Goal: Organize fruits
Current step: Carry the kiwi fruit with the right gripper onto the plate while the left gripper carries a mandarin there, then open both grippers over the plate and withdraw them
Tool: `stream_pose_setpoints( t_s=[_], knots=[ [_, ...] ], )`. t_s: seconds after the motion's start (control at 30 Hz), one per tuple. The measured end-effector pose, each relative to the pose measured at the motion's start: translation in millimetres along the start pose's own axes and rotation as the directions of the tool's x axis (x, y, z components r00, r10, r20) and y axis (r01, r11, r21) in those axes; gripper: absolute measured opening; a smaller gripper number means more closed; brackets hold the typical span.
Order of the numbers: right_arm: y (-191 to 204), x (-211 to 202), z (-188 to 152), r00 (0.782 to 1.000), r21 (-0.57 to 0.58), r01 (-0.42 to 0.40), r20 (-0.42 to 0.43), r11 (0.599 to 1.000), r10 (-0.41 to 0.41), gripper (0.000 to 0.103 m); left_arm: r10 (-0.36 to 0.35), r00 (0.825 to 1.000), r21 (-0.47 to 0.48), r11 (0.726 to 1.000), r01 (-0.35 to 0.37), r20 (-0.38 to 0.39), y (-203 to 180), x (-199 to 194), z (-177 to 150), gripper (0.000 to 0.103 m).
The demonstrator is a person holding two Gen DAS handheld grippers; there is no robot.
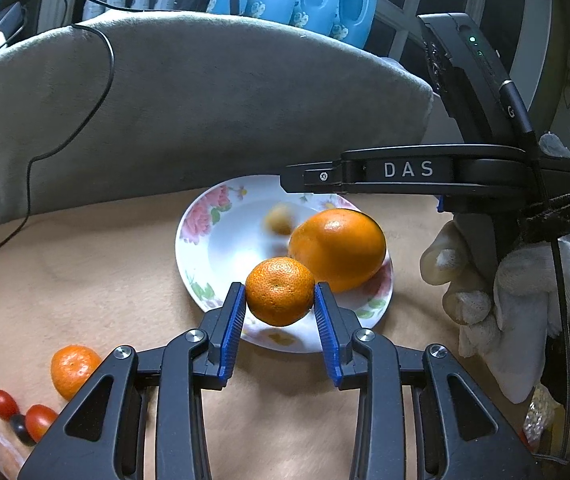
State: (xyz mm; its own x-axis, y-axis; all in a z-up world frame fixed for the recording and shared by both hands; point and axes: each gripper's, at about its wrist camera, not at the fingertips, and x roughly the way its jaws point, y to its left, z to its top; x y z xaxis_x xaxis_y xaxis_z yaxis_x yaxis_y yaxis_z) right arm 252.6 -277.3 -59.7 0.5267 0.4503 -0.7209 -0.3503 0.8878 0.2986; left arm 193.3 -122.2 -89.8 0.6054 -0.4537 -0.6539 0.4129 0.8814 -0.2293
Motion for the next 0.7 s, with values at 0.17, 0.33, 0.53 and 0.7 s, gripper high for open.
stream_pose_setpoints(
  t_s=[0.17, 0.33, 0.53, 0.7],
  knots=[
    [-2.6, -6.6, 0.5, 1.0, 0.014, 0.006, 0.028, 1.0, -0.006, 0.068, -0.002, 1.0, 0.006, 1.0, 0.002, -0.009, -0.5, 1.3, -0.5, 0.036],
    [-3.4, -10.4, 1.4, 0.999, 0.019, 0.016, 0.046, 1.0, -0.017, 0.084, 0.001, 1.0, 0.012, 1.0, -0.001, 0.023, -3.1, -4.6, 0.0, 0.062],
    [-1.6, -12.9, 2.4, 0.998, 0.027, 0.017, 0.056, 0.999, -0.018, 0.091, 0.009, 1.0, 0.016, 1.0, -0.009, 0.025, -3.1, -5.6, 1.3, 0.067],
    [0.6, -17.0, 2.6, 0.997, 0.025, 0.024, 0.067, 0.999, -0.025, 0.092, 0.025, 0.999, 0.017, 1.0, -0.026, 0.026, -3.1, -8.2, 1.3, 0.069]
  ],
)
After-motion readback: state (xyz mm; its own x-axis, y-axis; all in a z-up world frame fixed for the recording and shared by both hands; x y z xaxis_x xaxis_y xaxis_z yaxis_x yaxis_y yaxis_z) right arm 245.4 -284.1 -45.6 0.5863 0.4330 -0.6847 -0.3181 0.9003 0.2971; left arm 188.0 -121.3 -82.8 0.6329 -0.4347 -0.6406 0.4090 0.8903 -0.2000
